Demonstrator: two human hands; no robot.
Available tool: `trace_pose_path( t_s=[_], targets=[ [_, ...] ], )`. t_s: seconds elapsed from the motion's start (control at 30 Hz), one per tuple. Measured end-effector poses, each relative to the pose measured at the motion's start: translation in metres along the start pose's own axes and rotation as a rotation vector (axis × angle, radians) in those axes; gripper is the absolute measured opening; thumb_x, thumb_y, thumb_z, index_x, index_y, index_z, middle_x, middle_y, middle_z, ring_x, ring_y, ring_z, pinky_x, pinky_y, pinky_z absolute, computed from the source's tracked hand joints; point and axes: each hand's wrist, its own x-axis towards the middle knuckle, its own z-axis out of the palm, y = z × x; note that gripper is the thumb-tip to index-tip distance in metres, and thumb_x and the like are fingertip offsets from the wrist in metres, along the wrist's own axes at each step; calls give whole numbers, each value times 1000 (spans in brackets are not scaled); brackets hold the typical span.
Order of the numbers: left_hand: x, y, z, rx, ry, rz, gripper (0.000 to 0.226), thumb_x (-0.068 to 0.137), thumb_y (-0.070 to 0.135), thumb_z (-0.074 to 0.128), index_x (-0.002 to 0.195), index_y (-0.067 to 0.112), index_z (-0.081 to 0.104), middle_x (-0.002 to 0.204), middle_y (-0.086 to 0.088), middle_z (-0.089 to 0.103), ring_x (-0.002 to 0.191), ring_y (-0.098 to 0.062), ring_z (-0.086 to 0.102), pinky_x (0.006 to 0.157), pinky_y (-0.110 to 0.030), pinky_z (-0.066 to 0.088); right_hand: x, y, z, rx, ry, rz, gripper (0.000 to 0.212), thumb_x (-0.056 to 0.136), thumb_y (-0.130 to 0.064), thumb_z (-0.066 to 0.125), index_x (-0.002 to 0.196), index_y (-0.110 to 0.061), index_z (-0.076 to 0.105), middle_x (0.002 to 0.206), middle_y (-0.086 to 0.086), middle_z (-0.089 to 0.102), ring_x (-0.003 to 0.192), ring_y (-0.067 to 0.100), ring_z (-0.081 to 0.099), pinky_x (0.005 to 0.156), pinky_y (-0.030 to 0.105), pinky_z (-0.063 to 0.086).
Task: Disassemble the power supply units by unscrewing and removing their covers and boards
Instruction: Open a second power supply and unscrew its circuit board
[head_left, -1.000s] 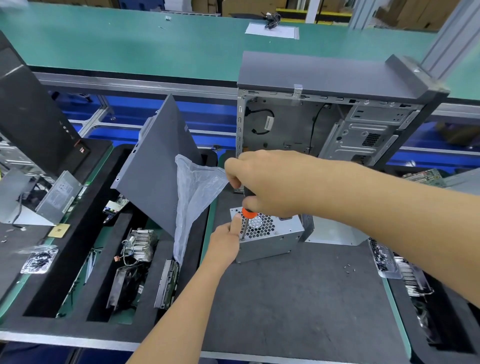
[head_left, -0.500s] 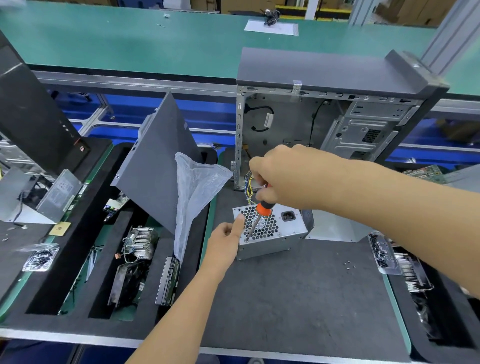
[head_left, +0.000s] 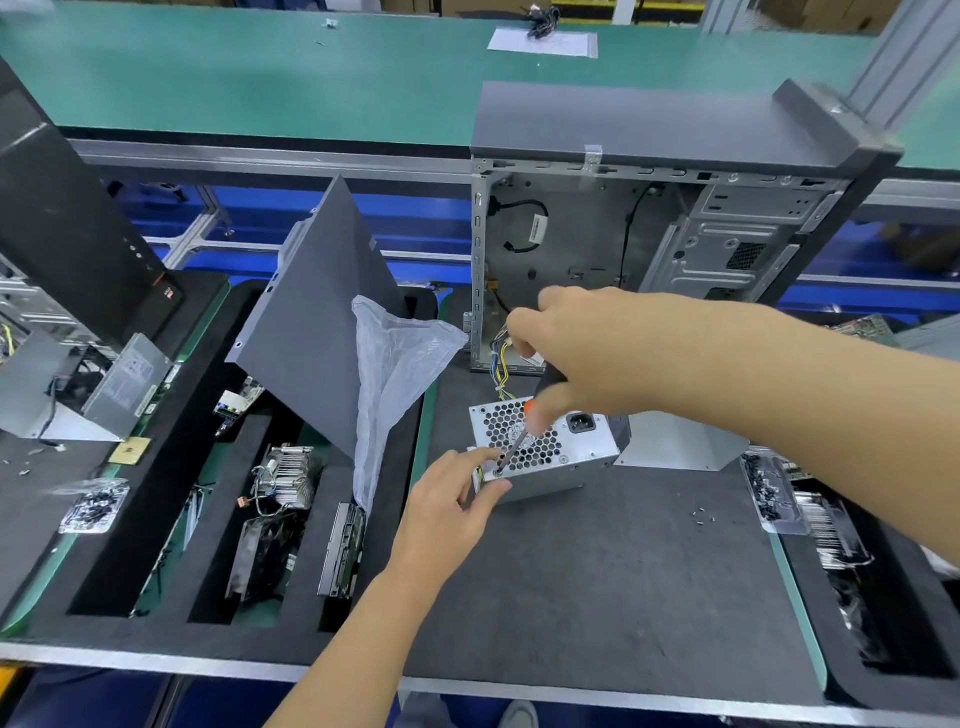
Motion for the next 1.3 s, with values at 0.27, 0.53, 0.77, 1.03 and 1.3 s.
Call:
trace_pose_path(
  t_s=[0.27,0.53,0.77,1.03,1.3],
  targets=[
    [3,5,5,-29,61,21,24,84,5,79,107,11,78,66,16,31,59,0,38,56,-12,34,-6,-1,4,-139,127,-37,27,99,-44,47,107,-19,49,88,6,48,74,30,49,66,37,47],
    [7,3,8,-64,95,-62,9,82,11,82,90,14,80,61,11,35,56,-6,40,57,-13,34,1,3,7,254,176,-156,55,74,-55,78,112,-27,50,101,-7,39,92,21,50,72,34,45],
    [9,4,6,-105,84,-111,6,81,9,82,85,13,80,60,8,39,57,-8,42,58,-22,40,-1,0,8,32,310,-6,48,94,-67,36,95,-20,46,69,-1,35,59,22,38,54,33,35],
    [11,2,5,-134,71,-162,9,80,11,84,82,16,77,60,5,38,57,-7,41,62,-11,36,-3,10,4,296,157,-187,33,85,-21,67,109,-33,47,100,-9,46,96,19,49,78,38,48],
    [10,1,4,-98,60,-110,17,81,14,83,98,15,80,63,9,35,58,-11,39,61,-13,34,-4,3,8,6,156,44,47,94,-66,38,102,-21,35,78,0,33,60,19,31,50,31,26]
  ],
)
